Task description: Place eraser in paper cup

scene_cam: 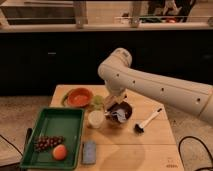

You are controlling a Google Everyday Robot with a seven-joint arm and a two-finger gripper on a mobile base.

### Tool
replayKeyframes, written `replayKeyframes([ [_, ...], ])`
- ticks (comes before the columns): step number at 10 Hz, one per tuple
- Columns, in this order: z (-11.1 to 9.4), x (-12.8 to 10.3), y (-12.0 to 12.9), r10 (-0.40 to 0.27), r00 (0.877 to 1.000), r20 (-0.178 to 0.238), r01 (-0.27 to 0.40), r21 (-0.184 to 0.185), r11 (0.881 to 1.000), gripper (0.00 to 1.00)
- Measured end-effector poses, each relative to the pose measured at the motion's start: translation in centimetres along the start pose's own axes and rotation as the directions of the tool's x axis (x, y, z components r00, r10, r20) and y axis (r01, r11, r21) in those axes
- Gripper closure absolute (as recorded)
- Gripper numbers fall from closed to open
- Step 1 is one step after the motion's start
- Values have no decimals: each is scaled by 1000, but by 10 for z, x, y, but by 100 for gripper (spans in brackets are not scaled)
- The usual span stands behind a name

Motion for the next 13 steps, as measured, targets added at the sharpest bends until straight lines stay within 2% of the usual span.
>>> replayKeyframes([
  [2, 3, -18, -10, -58, 998, 7, 58, 0, 998, 98],
  [6, 9, -30, -10, -164, 986, 29, 164, -10, 986, 98],
  [9, 14, -43, -12, -286, 954, 87, 287, 2, 958, 98],
  [11, 17, -52, -15, -359, 924, 133, 359, 22, 933, 98],
  [13, 19, -60, -16, -402, 901, 163, 403, 28, 915, 98],
])
